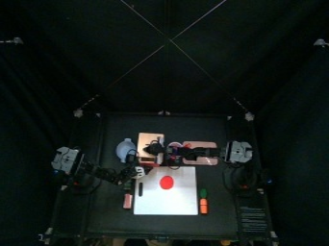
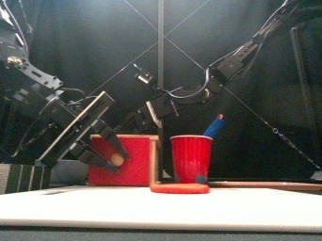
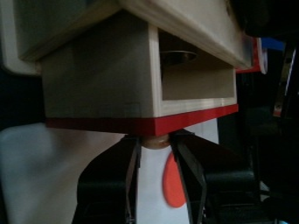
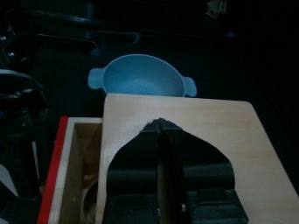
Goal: Get the cutter from the drawer then cut the dough then place the extra dough in the bowl
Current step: Open the drawer
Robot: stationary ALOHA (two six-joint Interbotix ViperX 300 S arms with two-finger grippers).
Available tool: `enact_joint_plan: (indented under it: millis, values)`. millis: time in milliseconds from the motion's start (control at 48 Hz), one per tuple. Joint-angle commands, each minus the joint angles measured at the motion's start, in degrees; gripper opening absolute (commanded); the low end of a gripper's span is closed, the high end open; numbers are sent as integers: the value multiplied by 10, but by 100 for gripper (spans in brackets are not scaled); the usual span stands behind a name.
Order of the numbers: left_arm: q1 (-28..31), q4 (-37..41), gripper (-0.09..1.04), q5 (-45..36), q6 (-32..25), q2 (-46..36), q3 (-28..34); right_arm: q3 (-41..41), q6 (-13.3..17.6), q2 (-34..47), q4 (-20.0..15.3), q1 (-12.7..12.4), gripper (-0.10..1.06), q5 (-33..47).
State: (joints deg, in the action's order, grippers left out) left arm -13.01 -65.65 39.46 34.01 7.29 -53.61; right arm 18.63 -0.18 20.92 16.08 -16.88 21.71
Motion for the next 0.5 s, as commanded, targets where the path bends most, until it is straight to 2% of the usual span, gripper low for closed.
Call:
enact_joint_plan:
  millis: [21, 500]
  values:
    - [-13, 0, 58, -7, 0, -7, 4, -4, -1, -15, 0, -2, -1, -4]
    - [-33, -5, 58, -23, 0, -3, 6, -8, -2, -15, 1, -4, -1, -9]
